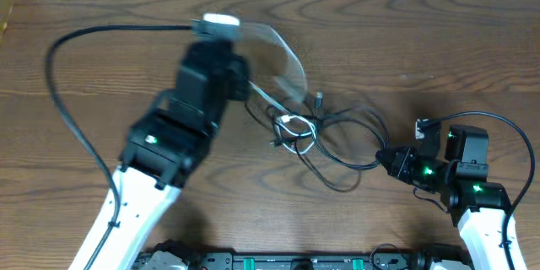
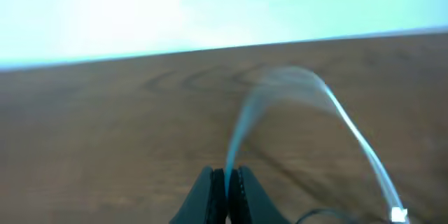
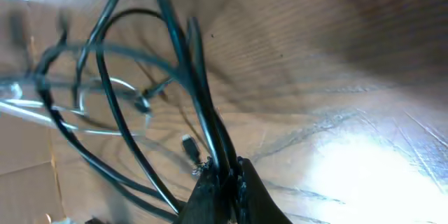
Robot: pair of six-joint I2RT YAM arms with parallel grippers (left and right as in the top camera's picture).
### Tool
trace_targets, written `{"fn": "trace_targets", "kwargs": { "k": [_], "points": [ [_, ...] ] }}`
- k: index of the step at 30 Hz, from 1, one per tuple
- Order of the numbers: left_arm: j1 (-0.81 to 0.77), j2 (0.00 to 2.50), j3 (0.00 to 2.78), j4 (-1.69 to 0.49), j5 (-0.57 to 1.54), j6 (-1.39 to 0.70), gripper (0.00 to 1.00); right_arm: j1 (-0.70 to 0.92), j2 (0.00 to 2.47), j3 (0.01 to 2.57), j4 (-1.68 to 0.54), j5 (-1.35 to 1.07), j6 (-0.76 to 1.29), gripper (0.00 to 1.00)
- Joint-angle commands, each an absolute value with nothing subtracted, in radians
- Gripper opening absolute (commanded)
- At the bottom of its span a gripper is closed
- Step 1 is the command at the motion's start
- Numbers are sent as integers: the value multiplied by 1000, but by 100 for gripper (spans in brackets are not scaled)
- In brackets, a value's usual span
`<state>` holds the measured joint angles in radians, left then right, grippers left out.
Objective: Untangle cables
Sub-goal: 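Lift the white cable high and pull it left with the left gripper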
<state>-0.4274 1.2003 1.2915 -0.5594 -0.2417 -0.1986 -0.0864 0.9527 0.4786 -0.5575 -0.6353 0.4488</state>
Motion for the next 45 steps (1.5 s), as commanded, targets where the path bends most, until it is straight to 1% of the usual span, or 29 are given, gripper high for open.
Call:
{"fn": "trace_targets", "kwargs": {
  "k": [1,4,7,8,10,12,15,16,17,18,19,20,21,22,24,26,30,32,36,39,41,45],
  "points": [
    [-321,1195,1309,-577,-227,-398,8,-90,947,495,-573,-582,459,1],
    [-255,1210,1306,-596,-116,-423,7,-90,947,495,-585,-563,459,1],
    [-237,1240,1303,-598,90,-323,8,-90,947,495,-583,-562,459,1],
    [-237,1250,1303,-600,128,-289,7,-90,947,495,-583,-558,459,1],
    [-236,1264,1303,-601,149,-286,7,-90,947,495,-586,-551,459,1],
    [-236,1267,1303,-585,224,-282,7,-90,947,495,-591,-551,459,1],
    [-235,1262,1303,-495,533,-179,7,-90,947,495,-591,-538,459,4],
    [-232,1260,1303,-450,640,-150,8,-90,947,495,-591,-528,459,8],
    [-228,1257,1303,-400,723,-141,8,-90,947,495,-591,-524,459,15],
    [-223,1253,1303,-345,787,-142,7,-90,947,495,-592,-522,458,30],
    [-215,1249,1303,-280,839,-147,7,-90,947,495,-593,-522,459,45],
    [-204,1245,1303,-216,862,-172,7,-90,947,495,-592,-523,458,70],
    [-193,1241,1303,-162,864,-209,7,-90,947,495,-590,-523,458,91],
    [-183,1239,1303,-119,864,-242,7,-90,947,495,-587,-527,458,99],
    [-153,1234,1303,-26,864,-328,7,-90,947,495,-575,-570,446,99],
    [-126,1231,1303,45,871,-406,7,-90,947,495,-545,-663,402,99],
    [-91,1230,1303,197,984,-518,8,-90,947,495,-414,-921,342,99],
    [-90,1230,1303,300,1020,-590,7,-89,947,495,-341,-1002,343,99],
    [-90,1230,1303,527,1048,-757,7,-54,950,495,-293,-964,390,99],
    [-90,1230,1303,659,1048,-868,7,29,967,495,-279,-884,463,99],
    [-90,1230,1303,688,1048,-919,7,108,985,495,-229,-833,506,99],
    [-91,1230,1303,687,1067,-965,7,291,1048,495,-46,-682,572,99]
  ]
}}
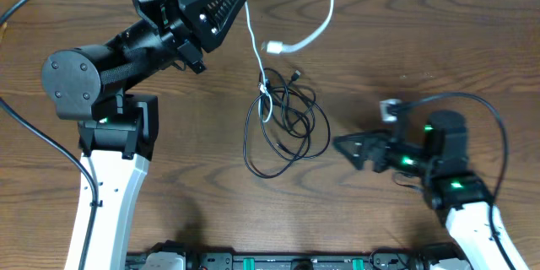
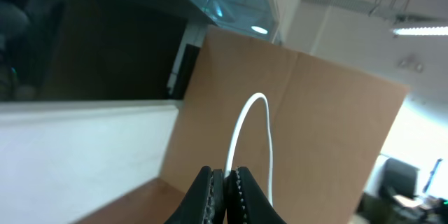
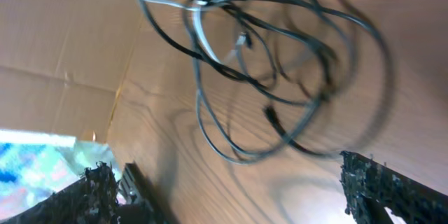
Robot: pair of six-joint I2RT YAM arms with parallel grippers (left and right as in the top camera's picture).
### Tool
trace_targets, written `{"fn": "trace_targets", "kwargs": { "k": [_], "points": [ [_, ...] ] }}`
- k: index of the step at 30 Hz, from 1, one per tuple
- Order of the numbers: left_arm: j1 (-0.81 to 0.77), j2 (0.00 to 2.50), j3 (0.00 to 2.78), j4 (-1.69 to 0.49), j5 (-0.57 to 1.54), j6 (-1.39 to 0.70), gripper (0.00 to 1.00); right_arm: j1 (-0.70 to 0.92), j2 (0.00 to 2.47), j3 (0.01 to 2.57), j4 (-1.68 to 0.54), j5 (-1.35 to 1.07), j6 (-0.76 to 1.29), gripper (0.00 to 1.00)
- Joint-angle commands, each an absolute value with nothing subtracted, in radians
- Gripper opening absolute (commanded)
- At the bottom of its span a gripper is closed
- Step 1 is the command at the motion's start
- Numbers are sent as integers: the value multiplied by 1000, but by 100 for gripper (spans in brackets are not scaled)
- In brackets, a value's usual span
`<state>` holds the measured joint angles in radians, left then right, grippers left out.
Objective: Untangle cables
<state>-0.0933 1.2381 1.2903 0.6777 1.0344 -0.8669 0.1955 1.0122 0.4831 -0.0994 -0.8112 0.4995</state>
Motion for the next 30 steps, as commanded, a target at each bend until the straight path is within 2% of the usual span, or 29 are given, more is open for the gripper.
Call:
{"fn": "trace_targets", "kwargs": {
  "k": [1,6,14,18,21,22,24,26,27,28,30],
  "points": [
    [-91,1230,1303,687,1067,-974,8,335,1068,495,-6,-626,572,99],
    [-91,1226,1303,694,1068,-1001,7,504,1191,495,121,-361,617,99],
    [-91,1227,1303,694,1069,-1009,7,627,1397,495,418,-124,607,99],
    [-91,1227,1303,694,1068,-1033,7,663,1520,508,635,-114,545,99],
    [-91,1227,1303,694,1069,-1034,7,690,1616,562,670,-114,544,99],
    [-91,1227,1303,694,1069,-1034,7,699,1645,587,659,-113,542,93],
    [-91,1227,1303,694,1071,-1034,7,711,1694,636,618,-108,507,49],
    [-91,1227,1303,694,1093,-1034,7,707,1705,668,554,-85,508,15],
    [-90,1227,1303,694,1113,-1032,7,703,1699,675,529,-72,507,6],
    [-89,1227,1303,694,1151,-1021,8,692,1674,679,489,-52,507,1],
    [-86,1227,1303,694,1200,-1009,8,674,1629,679,432,-25,494,1]
  ]
}}
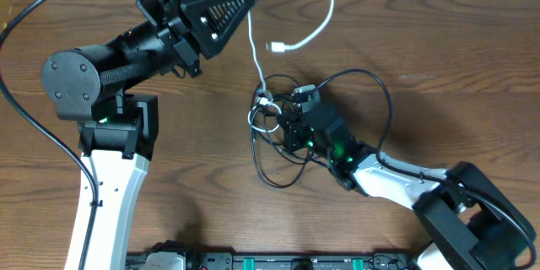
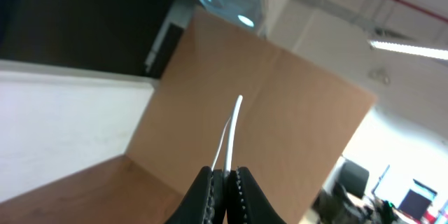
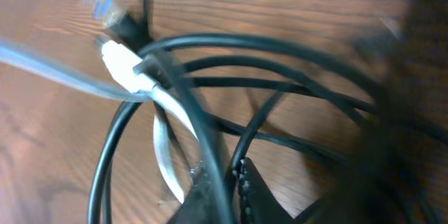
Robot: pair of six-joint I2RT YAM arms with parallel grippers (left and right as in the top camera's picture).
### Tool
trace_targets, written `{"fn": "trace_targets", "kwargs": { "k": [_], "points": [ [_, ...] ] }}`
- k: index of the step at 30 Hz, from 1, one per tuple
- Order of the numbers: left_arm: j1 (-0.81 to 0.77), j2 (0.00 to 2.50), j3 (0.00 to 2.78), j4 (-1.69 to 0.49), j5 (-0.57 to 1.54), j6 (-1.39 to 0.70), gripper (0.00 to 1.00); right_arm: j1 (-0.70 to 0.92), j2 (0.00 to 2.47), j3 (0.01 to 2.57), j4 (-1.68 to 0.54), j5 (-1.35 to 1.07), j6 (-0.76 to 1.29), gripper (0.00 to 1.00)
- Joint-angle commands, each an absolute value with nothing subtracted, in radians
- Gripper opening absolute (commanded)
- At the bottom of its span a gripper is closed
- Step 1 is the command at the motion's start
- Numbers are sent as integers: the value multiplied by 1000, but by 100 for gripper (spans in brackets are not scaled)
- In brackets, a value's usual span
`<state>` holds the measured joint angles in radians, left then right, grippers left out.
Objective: Untangle cables
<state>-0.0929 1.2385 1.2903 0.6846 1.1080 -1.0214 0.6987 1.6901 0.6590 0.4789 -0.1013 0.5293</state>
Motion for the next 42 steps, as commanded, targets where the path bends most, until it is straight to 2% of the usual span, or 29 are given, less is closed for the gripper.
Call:
{"fn": "trace_targets", "kwargs": {
  "k": [1,8,12,14,17,21,24,28,30,32,34,36,39,40,42],
  "points": [
    [-83,1228,1303,694,1228,-1002,7,659,1596,679,389,-4,481,1],
    [1,1228,1301,690,1379,-926,8,485,1239,680,-67,235,440,1],
    [84,1229,1289,635,1406,-865,7,350,1072,679,-234,204,461,1],
    [125,1229,1280,573,1406,-816,8,297,1028,678,-258,79,478,1],
    [176,1233,1270,402,1406,-691,7,250,1005,678,-239,-243,475,1],
    [184,1251,1263,-33,1328,-414,7,263,1009,679,-166,-694,439,1],
    [157,1272,1263,-355,1186,-191,7,273,1000,679,-83,-915,418,1],
    [101,1295,1263,-574,1103,-12,7,272,980,679,86,-1063,448,1],
    [67,1302,1263,-616,1102,24,7,273,979,679,89,-1009,409,1],
    [29,1305,1263,-637,1102,51,7,273,985,679,-2,-805,389,1],
    [-12,1306,1263,-654,1071,68,8,268,992,679,-86,-627,487,1],
    [-49,1306,1263,-680,991,68,8,265,993,679,-65,-720,504,1],
    [-96,1306,1263,-695,868,71,7,273,993,679,11,-926,365,1],
    [-107,1306,1263,-690,851,71,7,278,993,679,-2,-909,331,1],
    [-126,1306,1263,-670,852,70,7,279,995,679,-101,-704,375,1]
  ]
}}
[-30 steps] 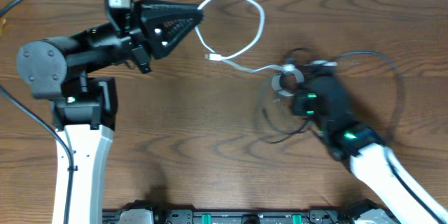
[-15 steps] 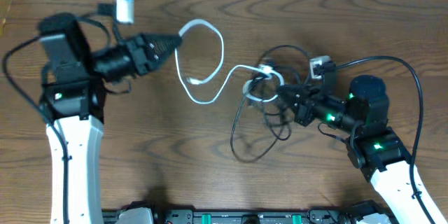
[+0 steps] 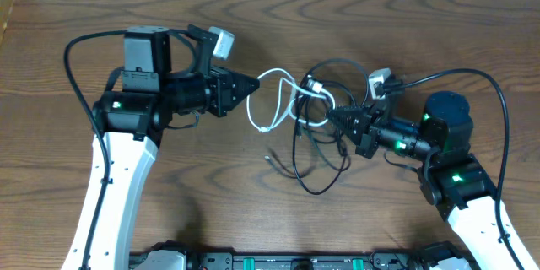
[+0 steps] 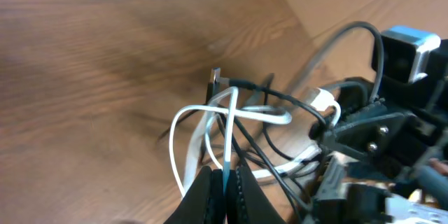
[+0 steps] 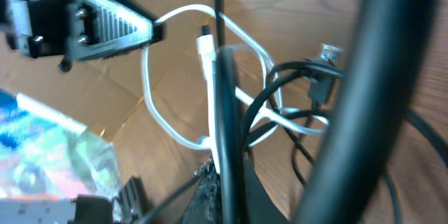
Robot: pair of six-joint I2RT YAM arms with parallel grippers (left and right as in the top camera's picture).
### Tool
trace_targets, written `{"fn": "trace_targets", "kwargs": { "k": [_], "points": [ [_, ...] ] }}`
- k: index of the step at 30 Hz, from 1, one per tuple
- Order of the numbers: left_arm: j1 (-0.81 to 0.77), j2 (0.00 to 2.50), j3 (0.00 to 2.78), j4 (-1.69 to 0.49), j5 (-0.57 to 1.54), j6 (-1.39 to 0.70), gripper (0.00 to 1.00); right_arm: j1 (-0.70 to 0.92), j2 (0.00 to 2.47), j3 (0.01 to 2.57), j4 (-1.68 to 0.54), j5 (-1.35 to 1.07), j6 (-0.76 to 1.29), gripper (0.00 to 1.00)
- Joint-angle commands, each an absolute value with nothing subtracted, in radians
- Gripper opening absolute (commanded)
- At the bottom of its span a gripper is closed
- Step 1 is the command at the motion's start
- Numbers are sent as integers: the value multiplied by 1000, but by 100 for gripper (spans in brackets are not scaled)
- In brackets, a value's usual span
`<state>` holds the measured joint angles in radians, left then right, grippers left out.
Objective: Untangle cables
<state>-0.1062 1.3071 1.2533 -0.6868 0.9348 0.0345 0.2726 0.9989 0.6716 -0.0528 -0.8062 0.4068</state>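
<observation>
A white cable (image 3: 278, 73) loops through a knot of black cable (image 3: 297, 152) at mid table. My left gripper (image 3: 255, 85) points right, just left of the knot, and is shut on the white cable. In its own view the jaws (image 4: 225, 182) pinch a white strand (image 4: 173, 147). My right gripper (image 3: 332, 116) points left into the knot from the right. It is shut on a black strand (image 5: 225, 98) that runs up from its jaws (image 5: 227, 175). The white loop (image 5: 147, 91) and the left gripper (image 5: 150, 33) show beyond.
Both arms trail their own black supply leads, one arching at the left (image 3: 72, 59) and one at the right (image 3: 498, 110). The wooden table (image 3: 422, 34) ends at a white edge at the back. Brown cardboard stands beyond the table in the wrist views.
My left gripper has come down from high at the back to table height beside the knot, still holding the white cable. My right gripper and the knot now sit further right.
At first my left gripper held the white cable at the back and my right held black cable at the right. Then the left was raised high and the right stood open, apart from the knot. Then the right was shut in the knot; now both face each other across it.
</observation>
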Motion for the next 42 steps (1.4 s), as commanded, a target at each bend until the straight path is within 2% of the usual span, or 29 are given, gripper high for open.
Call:
{"fn": "trace_targets", "kwargs": {
  "k": [1,5,11,13,17,19,21,22,26,27,28,31,35,36,38,40,42],
  "points": [
    [-134,1306,1263,-662,852,70,7,278,995,679,-165,-553,455,1],
    [-154,1306,1263,-654,852,70,7,278,995,679,-267,-262,606,1],
    [-141,1291,1263,-625,851,70,8,278,995,679,-391,-17,659,10],
    [-128,1277,1263,-600,851,70,7,278,995,679,-472,86,691,9],
    [-92,1243,1263,-533,812,30,7,278,995,678,-558,152,706,13],
    [-66,1221,1263,-492,707,-62,7,279,995,678,-566,151,706,24],
    [-39,1198,1263,-464,626,-150,8,279,995,678,-568,150,706,45],
    [-25,1187,1263,-449,615,-190,7,279,995,678,-568,145,706,55],
    [5,1146,1263,-405,620,-403,7,279,995,678,-569,57,744,82],
    [4,1139,1263,-400,620,-455,8,279,995,678,-569,13,779,96],
    [4,1132,1263,-393,620,-501,7,279,995,678,-566,-37,815,99],
    [4,1124,1263,-363,627,-573,7,279,995,678,-520,-194,829,97],
    [4,1126,1263,-245,779,-575,8,287,1000,677,-410,-299,657,77],
    [4,1126,1263,-207,816,-579,7,296,1003,676,-379,-327,570,79],
    [4,1126,1263,-143,863,-582,7,323,1021,671,-333,-367,367,89],
    [4,1126,1263,-101,879,-593,8,363,1062,669,-301,-365,191,87],
    [4,1126,1263,-100,879,-623,7,391,1110,669,-262,-366,121,81]
  ]
}}
